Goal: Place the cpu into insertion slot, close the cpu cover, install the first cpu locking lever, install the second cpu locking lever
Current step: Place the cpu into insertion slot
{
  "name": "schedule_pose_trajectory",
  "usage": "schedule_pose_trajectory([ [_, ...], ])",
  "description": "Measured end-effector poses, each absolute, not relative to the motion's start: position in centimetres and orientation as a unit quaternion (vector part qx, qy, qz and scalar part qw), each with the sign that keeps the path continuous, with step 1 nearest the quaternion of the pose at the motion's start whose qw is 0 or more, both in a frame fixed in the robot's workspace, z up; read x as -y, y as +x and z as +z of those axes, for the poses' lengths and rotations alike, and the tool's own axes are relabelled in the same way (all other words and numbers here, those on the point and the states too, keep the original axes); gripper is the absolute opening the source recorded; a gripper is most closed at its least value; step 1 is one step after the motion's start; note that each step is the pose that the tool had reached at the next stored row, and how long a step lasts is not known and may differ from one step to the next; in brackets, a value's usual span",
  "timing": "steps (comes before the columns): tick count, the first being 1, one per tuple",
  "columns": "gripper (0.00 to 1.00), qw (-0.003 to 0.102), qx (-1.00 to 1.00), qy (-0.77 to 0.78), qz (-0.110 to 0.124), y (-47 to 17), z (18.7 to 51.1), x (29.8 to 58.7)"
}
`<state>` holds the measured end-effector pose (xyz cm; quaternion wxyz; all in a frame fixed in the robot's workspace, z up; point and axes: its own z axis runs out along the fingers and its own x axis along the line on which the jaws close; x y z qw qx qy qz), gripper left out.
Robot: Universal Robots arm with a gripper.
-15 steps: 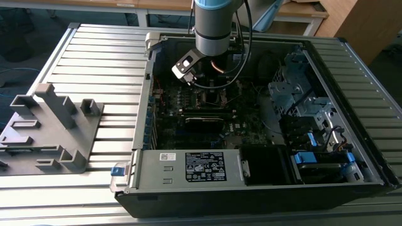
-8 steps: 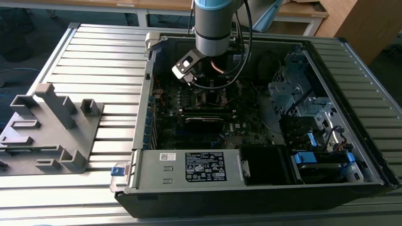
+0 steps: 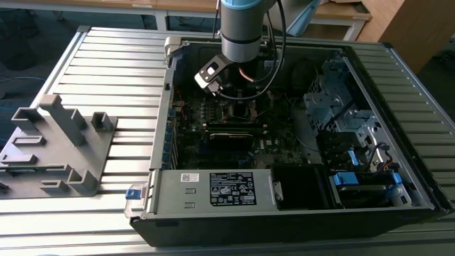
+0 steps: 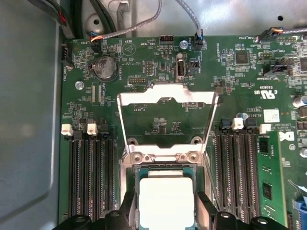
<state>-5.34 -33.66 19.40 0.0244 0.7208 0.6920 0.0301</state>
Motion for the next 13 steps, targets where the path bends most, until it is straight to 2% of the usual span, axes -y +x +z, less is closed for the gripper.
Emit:
schedule_pose_trajectory([
  [13,0.61,0.024,-0.692,0.721,0.030,-5.34,20.55,33.66],
])
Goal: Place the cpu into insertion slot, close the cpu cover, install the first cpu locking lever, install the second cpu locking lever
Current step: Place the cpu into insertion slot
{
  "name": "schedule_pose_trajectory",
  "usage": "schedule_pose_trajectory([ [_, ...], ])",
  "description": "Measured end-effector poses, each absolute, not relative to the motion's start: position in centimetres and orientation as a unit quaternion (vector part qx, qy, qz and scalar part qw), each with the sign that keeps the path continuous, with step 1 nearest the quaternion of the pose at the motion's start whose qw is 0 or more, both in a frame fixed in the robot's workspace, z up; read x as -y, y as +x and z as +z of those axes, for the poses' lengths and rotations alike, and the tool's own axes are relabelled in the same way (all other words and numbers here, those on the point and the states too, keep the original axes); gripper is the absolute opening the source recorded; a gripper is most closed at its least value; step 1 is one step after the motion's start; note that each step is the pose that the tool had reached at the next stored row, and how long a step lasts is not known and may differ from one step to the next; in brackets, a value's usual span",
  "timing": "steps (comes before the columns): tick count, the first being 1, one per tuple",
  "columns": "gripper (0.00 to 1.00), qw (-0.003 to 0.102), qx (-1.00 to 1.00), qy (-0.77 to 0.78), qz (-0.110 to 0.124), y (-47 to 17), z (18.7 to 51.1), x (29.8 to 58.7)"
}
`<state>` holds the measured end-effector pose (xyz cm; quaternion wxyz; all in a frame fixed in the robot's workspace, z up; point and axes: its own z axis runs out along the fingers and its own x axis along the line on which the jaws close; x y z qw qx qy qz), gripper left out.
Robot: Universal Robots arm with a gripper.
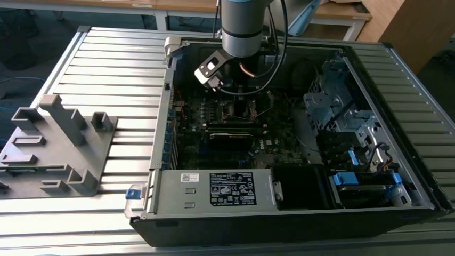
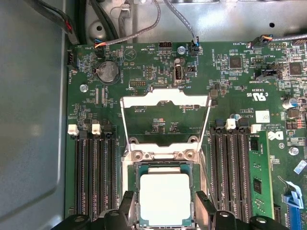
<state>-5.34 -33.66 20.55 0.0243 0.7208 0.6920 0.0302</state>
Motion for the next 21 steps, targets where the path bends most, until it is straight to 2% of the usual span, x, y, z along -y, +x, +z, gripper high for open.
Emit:
schedule_pose_trajectory([
  [2,0.60,0.024,-0.692,0.721,0.030,-5.34,20.57,33.67],
  [3,0.53,0.024,-0.692,0.721,0.030,-5.34,20.57,33.66],
  [4,0.53,0.024,-0.692,0.721,0.030,-5.34,20.58,33.67],
  [6,0.41,0.024,-0.692,0.721,0.030,-5.34,20.58,33.66],
  [7,0.41,0.024,-0.692,0.721,0.030,-5.34,20.59,33.66],
  [9,0.29,0.024,-0.692,0.721,0.030,-5.34,20.60,33.66],
  [10,0.29,0.024,-0.692,0.721,0.030,-5.34,20.60,33.66],
  [12,0.18,0.024,-0.692,0.721,0.030,-5.34,20.61,33.66],
  [13,0.18,0.024,-0.692,0.721,0.030,-5.34,20.61,33.66],
  [14,0.12,0.024,-0.692,0.721,0.030,-5.34,20.62,33.67],
  [21,0.11,0.022,-0.692,0.721,0.027,-5.32,20.64,33.66],
])
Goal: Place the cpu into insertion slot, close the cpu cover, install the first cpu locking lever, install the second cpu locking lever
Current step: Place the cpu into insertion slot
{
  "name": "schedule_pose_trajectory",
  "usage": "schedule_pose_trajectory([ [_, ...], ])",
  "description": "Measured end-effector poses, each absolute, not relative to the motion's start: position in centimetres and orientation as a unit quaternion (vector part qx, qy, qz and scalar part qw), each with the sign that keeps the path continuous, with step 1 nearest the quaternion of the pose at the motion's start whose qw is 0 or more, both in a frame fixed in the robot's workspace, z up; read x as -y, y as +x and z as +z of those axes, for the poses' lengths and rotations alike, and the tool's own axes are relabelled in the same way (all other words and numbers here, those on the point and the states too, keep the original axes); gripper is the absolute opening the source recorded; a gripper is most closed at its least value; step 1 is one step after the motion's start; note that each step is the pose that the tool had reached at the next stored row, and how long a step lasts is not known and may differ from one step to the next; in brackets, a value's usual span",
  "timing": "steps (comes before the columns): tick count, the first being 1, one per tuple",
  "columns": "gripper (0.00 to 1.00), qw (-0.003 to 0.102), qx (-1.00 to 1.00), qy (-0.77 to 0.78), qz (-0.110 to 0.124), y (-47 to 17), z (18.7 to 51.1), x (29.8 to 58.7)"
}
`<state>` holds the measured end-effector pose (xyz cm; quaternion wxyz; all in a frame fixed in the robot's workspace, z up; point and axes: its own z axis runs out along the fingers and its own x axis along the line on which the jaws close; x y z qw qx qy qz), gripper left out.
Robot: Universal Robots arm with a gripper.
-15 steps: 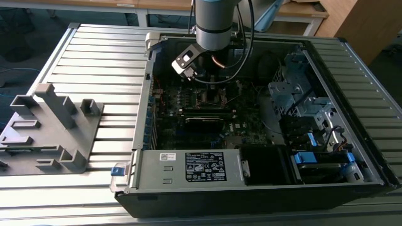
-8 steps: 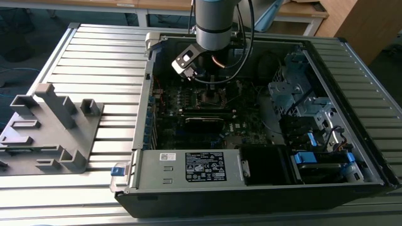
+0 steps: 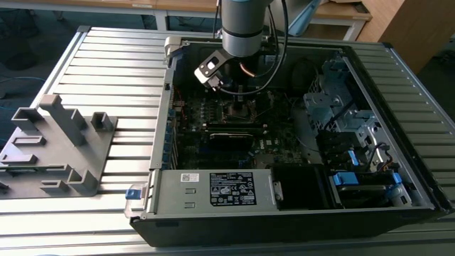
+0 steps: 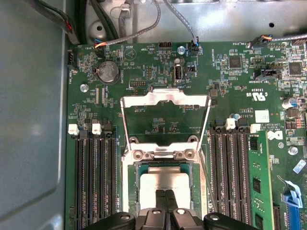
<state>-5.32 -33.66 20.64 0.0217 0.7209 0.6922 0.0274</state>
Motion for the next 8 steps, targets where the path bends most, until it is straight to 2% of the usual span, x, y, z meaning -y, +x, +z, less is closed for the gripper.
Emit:
schedule_pose_trajectory([
  [2,0.11,0.014,-0.692,0.721,0.019,-5.28,20.64,33.67],
  [8,0.11,0.014,-0.692,0.721,0.019,-5.07,20.58,33.66],
])
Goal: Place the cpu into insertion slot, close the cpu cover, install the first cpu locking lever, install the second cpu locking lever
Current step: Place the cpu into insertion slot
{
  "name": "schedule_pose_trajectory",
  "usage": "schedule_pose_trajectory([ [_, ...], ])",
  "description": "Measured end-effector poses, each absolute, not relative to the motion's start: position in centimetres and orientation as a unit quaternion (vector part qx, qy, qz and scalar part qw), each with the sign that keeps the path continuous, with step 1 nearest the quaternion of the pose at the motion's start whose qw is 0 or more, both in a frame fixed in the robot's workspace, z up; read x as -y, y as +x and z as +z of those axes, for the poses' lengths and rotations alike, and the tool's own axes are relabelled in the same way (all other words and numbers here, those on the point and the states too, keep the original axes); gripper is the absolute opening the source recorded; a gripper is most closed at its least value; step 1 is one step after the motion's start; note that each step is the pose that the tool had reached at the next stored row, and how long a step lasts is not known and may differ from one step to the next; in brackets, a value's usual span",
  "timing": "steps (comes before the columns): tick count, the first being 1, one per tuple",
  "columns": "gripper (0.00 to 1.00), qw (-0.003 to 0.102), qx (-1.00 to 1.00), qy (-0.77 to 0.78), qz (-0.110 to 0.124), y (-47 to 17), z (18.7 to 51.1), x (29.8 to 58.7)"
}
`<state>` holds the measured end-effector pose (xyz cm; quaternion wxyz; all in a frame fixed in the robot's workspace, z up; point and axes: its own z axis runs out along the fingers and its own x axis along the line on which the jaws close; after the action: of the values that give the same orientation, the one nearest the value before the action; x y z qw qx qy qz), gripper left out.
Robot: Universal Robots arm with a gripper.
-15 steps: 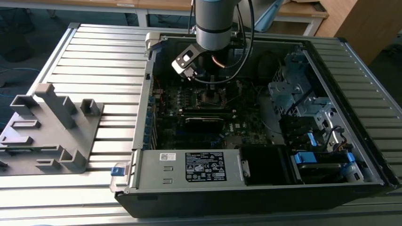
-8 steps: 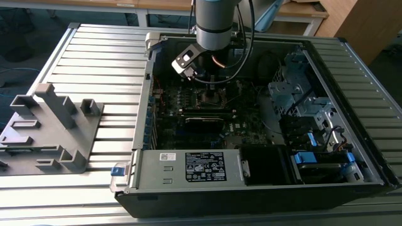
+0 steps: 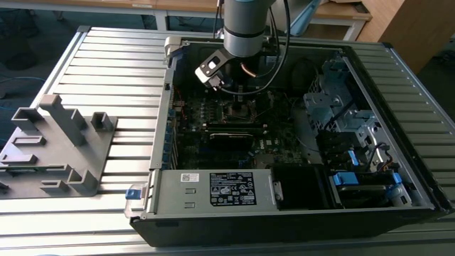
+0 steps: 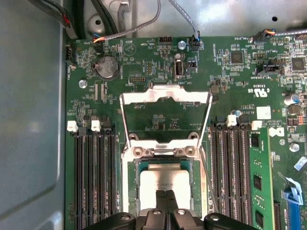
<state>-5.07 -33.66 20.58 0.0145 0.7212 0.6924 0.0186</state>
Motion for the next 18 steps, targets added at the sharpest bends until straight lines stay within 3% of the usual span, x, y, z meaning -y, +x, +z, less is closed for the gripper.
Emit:
schedule_pose_trajectory([
  [18,0.11,0.017,-0.690,0.724,0.016,-4.81,19.92,33.67],
])
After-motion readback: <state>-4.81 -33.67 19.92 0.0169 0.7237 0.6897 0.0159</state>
